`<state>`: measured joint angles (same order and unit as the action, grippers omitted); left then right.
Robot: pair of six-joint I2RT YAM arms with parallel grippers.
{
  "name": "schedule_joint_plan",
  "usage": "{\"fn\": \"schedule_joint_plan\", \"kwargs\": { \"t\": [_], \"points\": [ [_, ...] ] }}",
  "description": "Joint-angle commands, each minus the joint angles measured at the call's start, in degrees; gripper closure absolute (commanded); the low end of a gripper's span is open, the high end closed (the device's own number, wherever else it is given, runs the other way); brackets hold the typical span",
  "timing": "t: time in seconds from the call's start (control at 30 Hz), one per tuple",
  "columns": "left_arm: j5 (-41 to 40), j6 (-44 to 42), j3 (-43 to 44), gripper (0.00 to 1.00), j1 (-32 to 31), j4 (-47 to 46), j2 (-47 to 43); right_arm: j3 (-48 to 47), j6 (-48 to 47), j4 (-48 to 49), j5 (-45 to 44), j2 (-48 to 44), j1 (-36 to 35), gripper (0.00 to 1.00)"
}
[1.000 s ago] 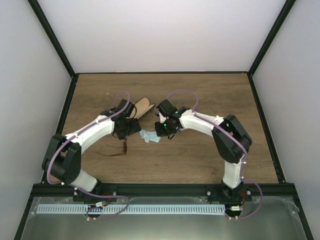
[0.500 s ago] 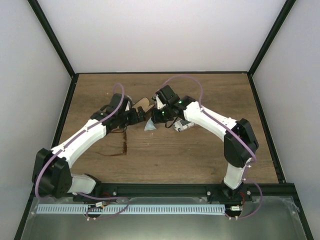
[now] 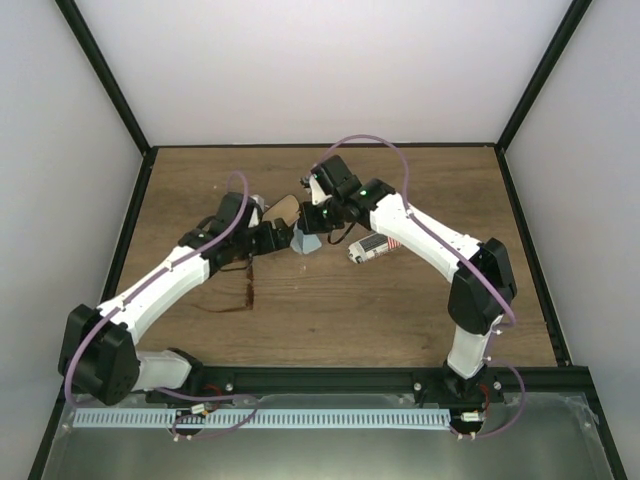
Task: Organize the sunglasses
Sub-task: Pick up the glasses cleaning cloth from the center of the board, then adjust the glasses cleaning cloth.
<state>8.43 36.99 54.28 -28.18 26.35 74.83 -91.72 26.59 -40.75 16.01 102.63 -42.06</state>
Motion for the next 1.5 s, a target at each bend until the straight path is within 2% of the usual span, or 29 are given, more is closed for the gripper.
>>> {"fn": "schedule_joint_plan", "kwargs": {
  "t": [0.0,0.13,0.33,0.6,0.83,0.97,1.13,1.47],
  "points": [
    [3.81,-1.11,-2.3,0.0,-0.35,-2.62,-1.23,-2.52,-0.63,-1.5,1.75,0.88,0.53,0.99],
    [4.59,0.1,-6.07,0.0,-0.86,-5.24,-4.13,-2.68,-0.37,-1.29,1.65,0.64,0.66,0.99],
    [-12.21,-5.35,-6.14,0.0,-7.14,-5.23,-8.76,-4.78,0.72,-2.36,3.3,0.39,1.89,0.99],
    [-20.05,-7.01,-0.47,0.03,-12.02,-2.81,-3.77,-5.85,1.89,-3.41,4.18,0.19,2.15,0.99],
    [-34.42,-7.77,3.23,0.12,-20.87,1.28,3.16,-8.63,2.96,-4.34,5.73,0.81,2.94,0.99],
    [-35.98,-7.14,3.01,0.16,-21.56,1.0,3.85,-9.39,3.78,-4.66,7.52,0.68,4.0,0.99],
    [-37.29,-7.98,4.72,0.16,-21.56,2.12,5.81,-9.78,4.34,-5.28,9.49,0.25,5.18,0.99],
    [-34.24,-10.63,6.48,0.21,-21.55,0.27,9.75,-9.62,4.06,-5.58,10.37,-1.13,5.33,0.99]
  ]
}}
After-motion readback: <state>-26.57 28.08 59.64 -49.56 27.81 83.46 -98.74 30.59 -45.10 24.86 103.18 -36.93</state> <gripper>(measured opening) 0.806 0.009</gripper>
